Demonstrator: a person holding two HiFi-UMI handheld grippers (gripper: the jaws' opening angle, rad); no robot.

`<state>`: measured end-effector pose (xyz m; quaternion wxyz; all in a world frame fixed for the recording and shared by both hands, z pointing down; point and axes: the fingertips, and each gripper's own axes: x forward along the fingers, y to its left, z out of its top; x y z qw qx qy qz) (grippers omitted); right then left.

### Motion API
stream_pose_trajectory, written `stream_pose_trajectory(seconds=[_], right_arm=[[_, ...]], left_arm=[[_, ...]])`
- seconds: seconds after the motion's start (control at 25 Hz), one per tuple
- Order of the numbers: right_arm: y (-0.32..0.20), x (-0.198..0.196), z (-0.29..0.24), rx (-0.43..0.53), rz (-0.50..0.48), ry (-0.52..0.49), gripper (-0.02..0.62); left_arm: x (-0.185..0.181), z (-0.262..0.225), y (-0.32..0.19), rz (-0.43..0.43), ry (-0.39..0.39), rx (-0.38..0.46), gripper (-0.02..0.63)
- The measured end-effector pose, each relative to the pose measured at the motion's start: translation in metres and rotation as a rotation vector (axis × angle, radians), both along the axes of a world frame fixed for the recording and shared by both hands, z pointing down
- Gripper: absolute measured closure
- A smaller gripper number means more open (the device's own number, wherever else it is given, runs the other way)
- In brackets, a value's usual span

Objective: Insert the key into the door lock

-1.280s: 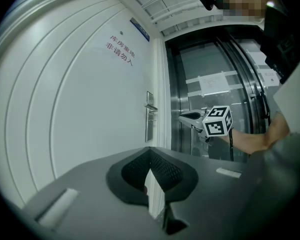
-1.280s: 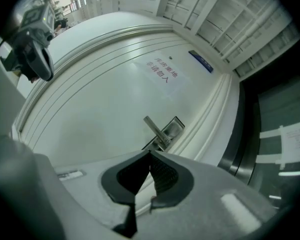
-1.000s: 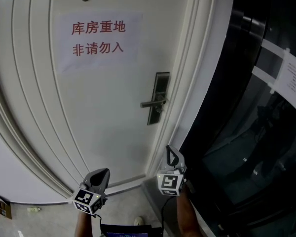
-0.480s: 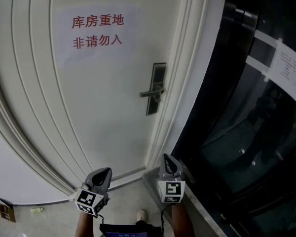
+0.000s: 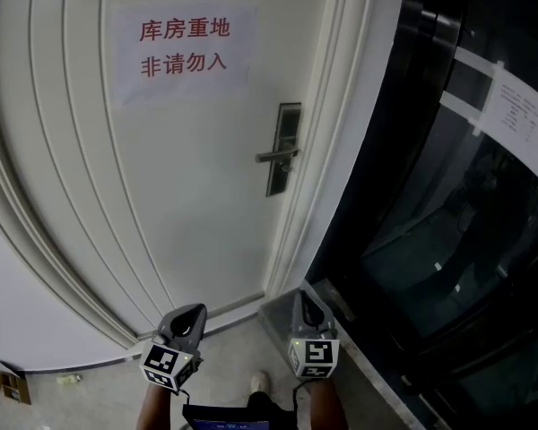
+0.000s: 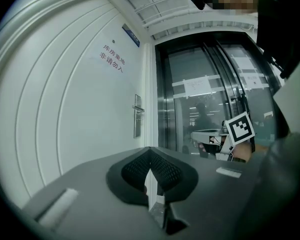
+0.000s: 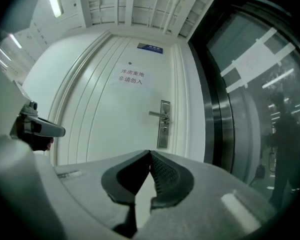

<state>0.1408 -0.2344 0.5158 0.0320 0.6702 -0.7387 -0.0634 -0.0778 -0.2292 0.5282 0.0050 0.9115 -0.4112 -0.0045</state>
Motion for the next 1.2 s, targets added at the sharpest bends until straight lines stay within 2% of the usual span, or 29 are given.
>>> stream_pose_trajectory(seconds=[0.6, 0.96, 1.2], right_arm=[[0.060, -0.019, 0.025, -0.034, 0.033, -0.059, 0.594], [0.087, -0.013, 0.044, -0.070, 0.058, -0.054, 0.594], [0.090, -0.017, 0.045, -0.073, 0.041, -0.043, 0.594]], left_arm=[[-0.017, 0.007, 0.030, 0.016, 0.017, -0.003, 0.604], [-0.023, 0.017, 0.044, 0.011, -0.005, -0.004, 0.604], [-0.023, 0.015, 0.046, 0.009, -0.004, 0.002, 0.604]])
